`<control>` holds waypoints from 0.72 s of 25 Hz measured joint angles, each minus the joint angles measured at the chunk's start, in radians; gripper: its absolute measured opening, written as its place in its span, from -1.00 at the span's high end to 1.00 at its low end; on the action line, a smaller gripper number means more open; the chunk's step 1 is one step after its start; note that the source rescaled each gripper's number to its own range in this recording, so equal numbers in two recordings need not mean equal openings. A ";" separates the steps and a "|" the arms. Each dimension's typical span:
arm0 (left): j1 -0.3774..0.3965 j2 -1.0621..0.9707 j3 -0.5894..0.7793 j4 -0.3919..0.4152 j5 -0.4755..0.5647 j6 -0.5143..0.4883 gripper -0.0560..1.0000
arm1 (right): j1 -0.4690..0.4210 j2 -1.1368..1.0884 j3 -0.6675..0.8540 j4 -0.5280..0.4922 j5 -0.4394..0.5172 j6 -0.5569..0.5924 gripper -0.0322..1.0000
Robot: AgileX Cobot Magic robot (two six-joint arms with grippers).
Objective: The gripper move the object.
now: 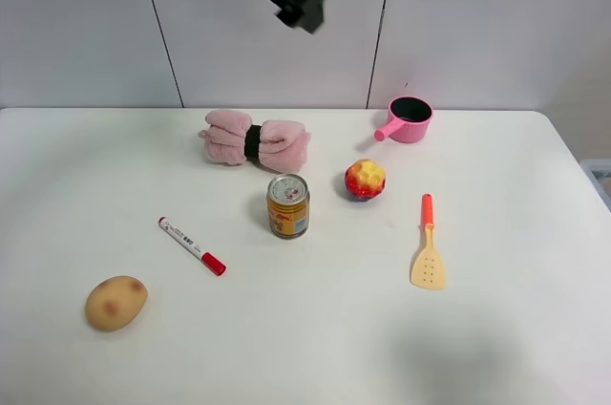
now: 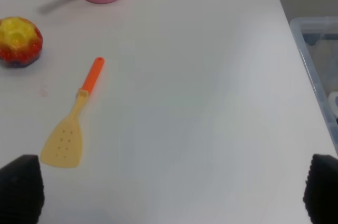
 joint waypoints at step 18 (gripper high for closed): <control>0.657 -0.274 0.052 -0.015 0.105 -0.043 -0.96 | 0.000 0.000 0.000 0.000 0.000 0.000 -1.00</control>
